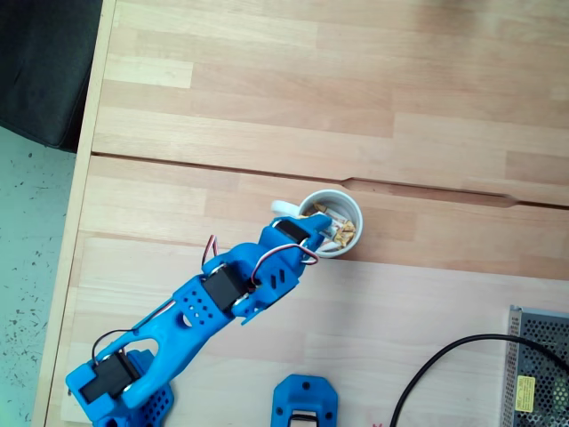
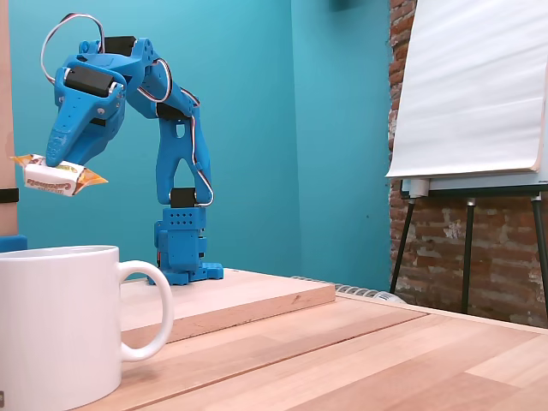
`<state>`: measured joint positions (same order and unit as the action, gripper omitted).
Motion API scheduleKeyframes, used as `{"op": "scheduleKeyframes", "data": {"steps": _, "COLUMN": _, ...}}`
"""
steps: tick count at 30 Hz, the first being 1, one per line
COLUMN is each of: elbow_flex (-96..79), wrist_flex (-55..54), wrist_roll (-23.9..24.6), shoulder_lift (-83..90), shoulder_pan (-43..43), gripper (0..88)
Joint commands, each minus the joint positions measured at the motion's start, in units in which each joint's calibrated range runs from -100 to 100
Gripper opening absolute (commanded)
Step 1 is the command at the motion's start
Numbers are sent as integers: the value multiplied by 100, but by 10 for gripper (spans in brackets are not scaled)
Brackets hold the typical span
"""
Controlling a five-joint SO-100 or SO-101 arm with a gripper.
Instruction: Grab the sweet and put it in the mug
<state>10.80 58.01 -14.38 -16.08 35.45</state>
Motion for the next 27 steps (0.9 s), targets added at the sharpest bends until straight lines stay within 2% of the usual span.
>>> {"op": "scheduleKeyframes", "data": {"steps": 1, "elbow_flex": 338, "wrist_flex": -116, "wrist_roll": 10, "shoulder_lift": -36, "shoulder_pan": 35, "gripper": 0}}
{"op": "scheduleKeyframes", "data": {"steps": 27, "elbow_flex": 418, "wrist_flex": -76, "wrist_roll": -49, "shoulder_lift": -10, "shoulder_pan": 42, "gripper": 0}}
